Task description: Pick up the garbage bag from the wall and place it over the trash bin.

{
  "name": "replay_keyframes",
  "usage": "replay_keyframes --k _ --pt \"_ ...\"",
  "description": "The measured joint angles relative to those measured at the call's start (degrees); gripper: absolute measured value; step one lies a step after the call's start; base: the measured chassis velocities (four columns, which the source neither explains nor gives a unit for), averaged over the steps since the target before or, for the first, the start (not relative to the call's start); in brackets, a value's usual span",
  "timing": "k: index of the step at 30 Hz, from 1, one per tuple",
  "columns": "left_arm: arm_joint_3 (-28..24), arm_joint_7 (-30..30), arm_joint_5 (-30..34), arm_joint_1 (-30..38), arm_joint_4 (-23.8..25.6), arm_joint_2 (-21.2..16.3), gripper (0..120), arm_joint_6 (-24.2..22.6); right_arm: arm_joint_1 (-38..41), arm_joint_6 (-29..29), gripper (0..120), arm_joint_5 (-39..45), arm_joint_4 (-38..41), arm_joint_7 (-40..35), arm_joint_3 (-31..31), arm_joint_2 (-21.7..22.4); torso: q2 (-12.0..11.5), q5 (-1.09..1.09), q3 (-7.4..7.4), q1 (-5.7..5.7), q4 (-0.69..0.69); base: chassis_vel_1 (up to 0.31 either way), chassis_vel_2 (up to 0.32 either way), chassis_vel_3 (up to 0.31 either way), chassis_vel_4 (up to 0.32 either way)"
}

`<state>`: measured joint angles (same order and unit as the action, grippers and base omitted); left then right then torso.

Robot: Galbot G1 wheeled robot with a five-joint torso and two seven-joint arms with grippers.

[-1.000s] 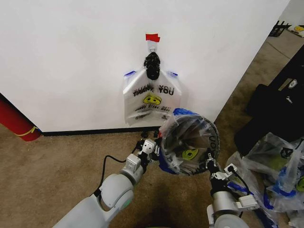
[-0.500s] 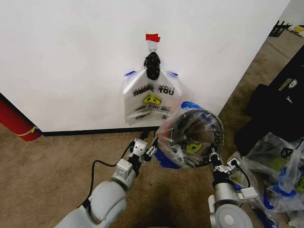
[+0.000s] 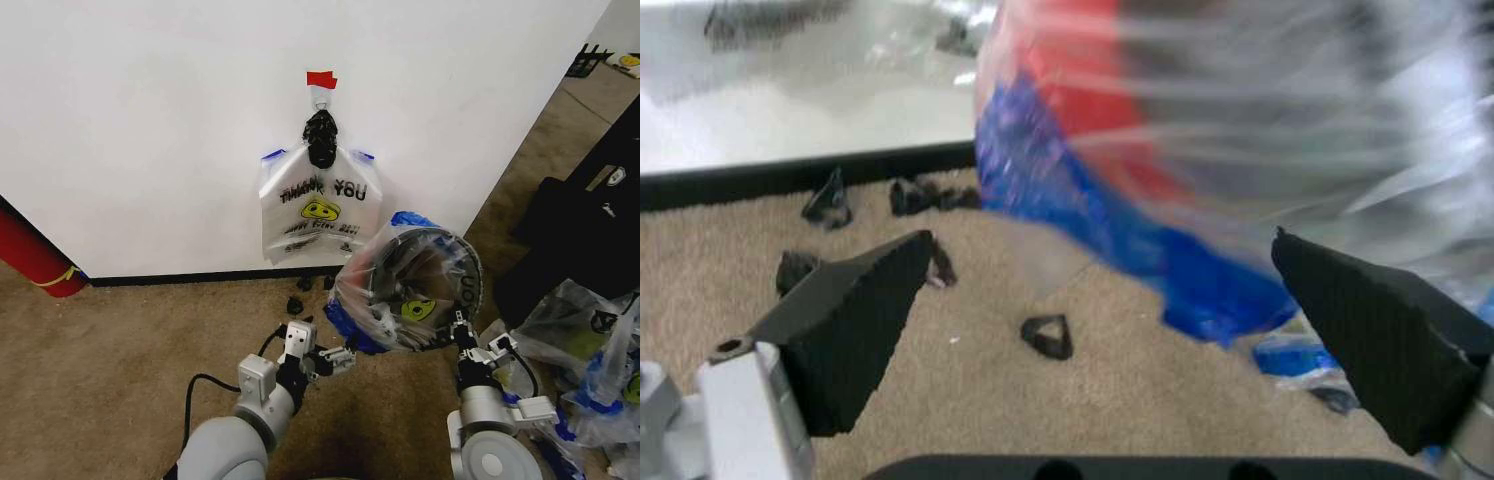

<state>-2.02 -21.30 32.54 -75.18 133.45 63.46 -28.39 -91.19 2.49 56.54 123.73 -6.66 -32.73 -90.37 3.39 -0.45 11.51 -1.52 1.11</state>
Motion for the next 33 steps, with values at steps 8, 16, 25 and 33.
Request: replay_keyframes --k 8,16,25,33 --pt "0.01 0.37 -3.58 1.11 -7.01 1.05 98 1.97 -1.91 -0.17 0 0.31 3.44 -0.45 0.8 -0.25 0.0 0.0 0.0 0.0 -0.01 0.0 0.0 0.0 0.0" --pt "0.08 1.45 -5.62 4.3 -11.7 2.44 99 4.36 -6.3 -5.16 0 0.55 10.55 -8.83 2.94 -1.73 0.0 -0.01 0.0 0.0 0.0 0.0 0.0 0.0 0.0" --pt "0.15 2.2 -9.77 5.98 -17.1 2.42 100 7.69 -6.24 -9.87 0 2.11 13.4 -17.85 3.15 -1.76 0.0 -0.01 0.0 0.0 0.0 0.0 0.0 0.0 0.0" --pt "-0.33 2.5 -12.17 4.01 -16.18 0.2 100 7.91 -4.51 -9.97 0 2.86 13.16 -17.46 2.81 -1.81 0.0 -0.01 0.0 0.0 0.0 0.0 0.0 0.0 0.0"
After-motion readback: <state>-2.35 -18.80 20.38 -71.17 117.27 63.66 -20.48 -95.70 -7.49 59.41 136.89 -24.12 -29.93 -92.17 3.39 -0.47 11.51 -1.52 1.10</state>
